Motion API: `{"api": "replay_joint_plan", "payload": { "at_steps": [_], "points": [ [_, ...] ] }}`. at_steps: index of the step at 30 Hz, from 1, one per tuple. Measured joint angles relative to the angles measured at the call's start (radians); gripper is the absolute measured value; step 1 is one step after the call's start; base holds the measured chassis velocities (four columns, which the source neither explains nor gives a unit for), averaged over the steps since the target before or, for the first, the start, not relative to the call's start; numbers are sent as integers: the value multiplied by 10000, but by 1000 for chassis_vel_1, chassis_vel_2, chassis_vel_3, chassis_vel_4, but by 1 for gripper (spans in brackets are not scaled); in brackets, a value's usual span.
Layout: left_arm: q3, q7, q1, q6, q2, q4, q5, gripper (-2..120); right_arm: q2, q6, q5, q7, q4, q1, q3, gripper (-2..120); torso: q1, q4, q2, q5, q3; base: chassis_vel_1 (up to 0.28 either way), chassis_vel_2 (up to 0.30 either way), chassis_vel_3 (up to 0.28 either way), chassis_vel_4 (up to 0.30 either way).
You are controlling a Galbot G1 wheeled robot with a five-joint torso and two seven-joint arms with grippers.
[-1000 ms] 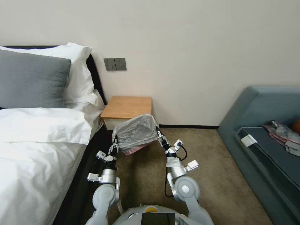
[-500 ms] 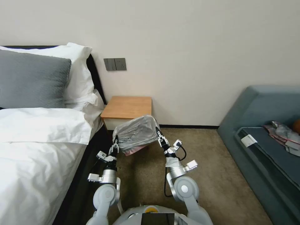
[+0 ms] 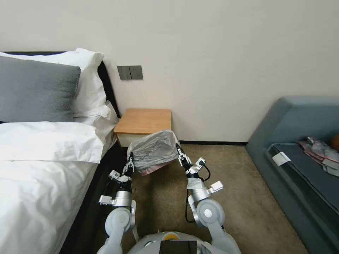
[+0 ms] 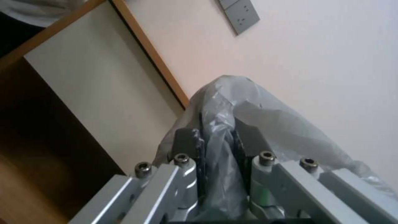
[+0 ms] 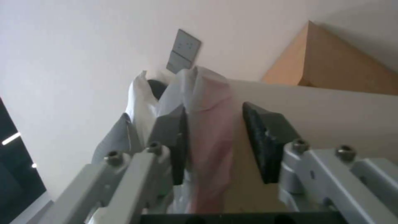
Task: Pick up the garbage bag from the table and place it over the trash can.
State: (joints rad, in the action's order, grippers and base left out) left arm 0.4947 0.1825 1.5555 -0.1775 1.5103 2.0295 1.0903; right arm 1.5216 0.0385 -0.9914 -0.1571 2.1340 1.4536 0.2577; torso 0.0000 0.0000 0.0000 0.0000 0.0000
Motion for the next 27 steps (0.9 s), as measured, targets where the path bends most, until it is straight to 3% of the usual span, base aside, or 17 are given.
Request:
{"api": "replay_joint_plan", "payload": {
  "at_steps": [8,12,27],
  "points": [
    [-11,-125,-20,-9,-29,-16,-61,11,-36,-171,123,-188,37,25,-3,17,0,0,0,0,0,0,0,0,0],
    [-21,-146,-13,-30,-31,-62,-129,11,-40,-237,147,-245,61,19,6,0,0,0,0,0,0,0,0,0,0],
    [-59,-92,115,30,-7,111,144,11,-31,-470,412,36,-221,-106,83,0,0,-1,0,0,0,0,0,0,0]
  ]
}}
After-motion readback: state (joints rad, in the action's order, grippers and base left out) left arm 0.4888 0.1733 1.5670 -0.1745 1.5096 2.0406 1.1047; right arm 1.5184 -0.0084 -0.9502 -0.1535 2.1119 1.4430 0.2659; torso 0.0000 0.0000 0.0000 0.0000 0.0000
